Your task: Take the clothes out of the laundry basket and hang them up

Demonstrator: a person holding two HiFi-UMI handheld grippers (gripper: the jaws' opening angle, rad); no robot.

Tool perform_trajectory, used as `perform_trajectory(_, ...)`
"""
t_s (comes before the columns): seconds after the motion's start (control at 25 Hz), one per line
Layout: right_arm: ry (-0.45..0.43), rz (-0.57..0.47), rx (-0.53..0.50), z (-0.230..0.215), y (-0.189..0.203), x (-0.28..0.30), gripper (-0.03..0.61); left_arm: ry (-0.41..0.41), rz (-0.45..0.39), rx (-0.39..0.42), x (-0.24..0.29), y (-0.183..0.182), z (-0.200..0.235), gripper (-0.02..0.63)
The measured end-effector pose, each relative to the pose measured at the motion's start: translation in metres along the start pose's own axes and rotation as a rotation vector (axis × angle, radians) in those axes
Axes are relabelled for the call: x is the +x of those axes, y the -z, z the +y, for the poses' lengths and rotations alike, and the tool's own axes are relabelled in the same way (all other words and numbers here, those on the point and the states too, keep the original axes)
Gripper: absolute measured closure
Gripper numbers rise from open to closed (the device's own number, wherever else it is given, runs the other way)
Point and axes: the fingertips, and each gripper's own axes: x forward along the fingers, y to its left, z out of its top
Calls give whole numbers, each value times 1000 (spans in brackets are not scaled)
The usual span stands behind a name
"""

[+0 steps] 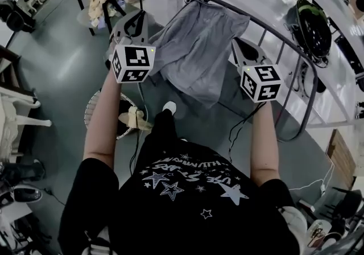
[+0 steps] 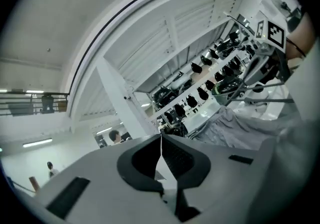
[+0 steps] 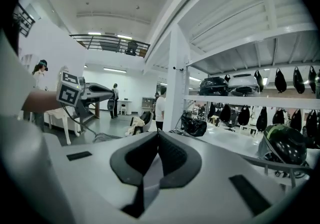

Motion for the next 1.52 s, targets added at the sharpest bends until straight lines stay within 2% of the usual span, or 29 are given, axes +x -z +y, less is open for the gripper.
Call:
perform_trajectory(0.08,-29,-5,5,14,0,-4,569,-49,0,-46,-21,0,17,589)
perform_trajectory(0.16,-58,-8,13,28,2,-4,569,-85,17,-51,-39,6,28,589)
perform_trajectory(0.4,-146,-13,31,68,14,-1,569,-88,102,-92,-85,41,17,589)
perform_trajectory(0.8,-327,18,25,163,26,21,569,-118,310,-178,-161,144,6,588)
perform_trajectory(1.0,-427,68,-1,232,42,30,569,-159,413,-239,-219,197,8,589)
perform_trajectory(1.24,-555,161,6,349,78,24,568,-184,539,-316,-325,261,4,588)
perform_trajectory(1.52,-619,264,-27,468,130,-15,569,-197,659,-377,-462,326,0,588)
